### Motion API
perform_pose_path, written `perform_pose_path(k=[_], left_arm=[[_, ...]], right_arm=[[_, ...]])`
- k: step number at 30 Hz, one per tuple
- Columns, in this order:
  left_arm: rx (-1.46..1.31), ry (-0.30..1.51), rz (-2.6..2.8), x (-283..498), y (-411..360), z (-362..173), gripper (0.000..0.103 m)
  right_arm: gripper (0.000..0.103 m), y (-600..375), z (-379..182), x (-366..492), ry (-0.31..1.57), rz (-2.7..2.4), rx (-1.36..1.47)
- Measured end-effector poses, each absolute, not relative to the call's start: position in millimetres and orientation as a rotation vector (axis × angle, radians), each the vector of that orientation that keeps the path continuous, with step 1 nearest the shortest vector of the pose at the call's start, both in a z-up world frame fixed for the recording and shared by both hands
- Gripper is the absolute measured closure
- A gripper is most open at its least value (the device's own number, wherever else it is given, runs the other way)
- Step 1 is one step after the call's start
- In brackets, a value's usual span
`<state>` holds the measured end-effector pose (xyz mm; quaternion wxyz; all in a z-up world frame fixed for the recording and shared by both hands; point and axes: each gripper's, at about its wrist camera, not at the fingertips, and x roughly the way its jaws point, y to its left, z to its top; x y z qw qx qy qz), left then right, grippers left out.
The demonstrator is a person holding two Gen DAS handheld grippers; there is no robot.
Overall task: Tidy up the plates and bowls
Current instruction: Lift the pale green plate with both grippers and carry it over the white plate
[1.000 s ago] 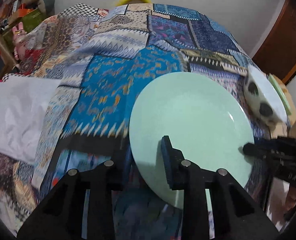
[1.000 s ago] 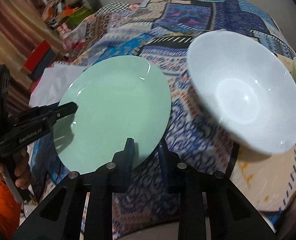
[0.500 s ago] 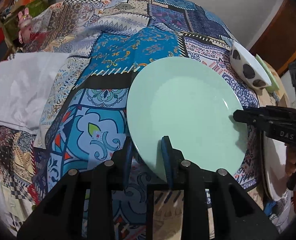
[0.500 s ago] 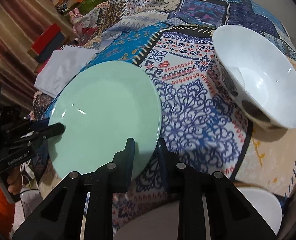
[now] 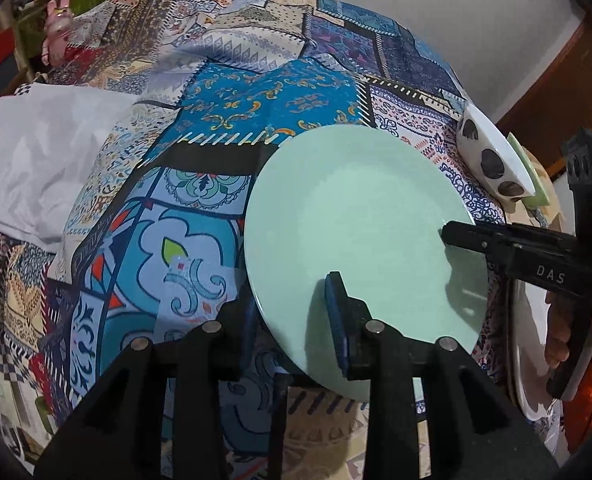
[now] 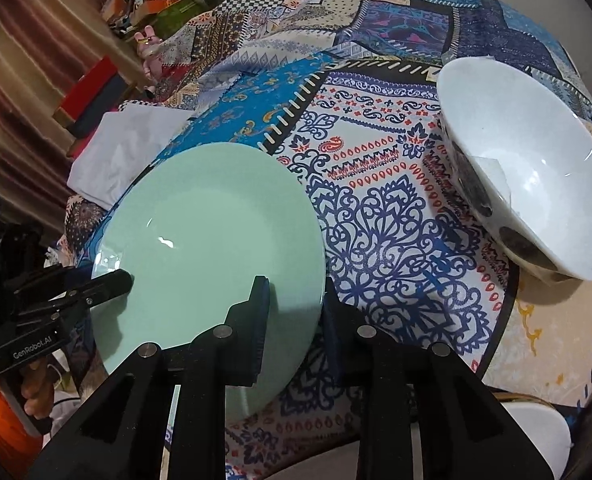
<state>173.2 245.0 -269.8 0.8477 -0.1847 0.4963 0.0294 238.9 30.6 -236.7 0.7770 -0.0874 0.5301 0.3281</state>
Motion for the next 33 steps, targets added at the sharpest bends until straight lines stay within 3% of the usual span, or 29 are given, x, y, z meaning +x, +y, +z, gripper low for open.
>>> perform_pose_path(k=[33], left_arm=[[-0.249, 0.901, 0.021, 120.4, 168.2, -167.7, 0.071]], right_arm=[[0.081, -49.3, -153.7, 180.1, 0.945, 0.700, -0.072]])
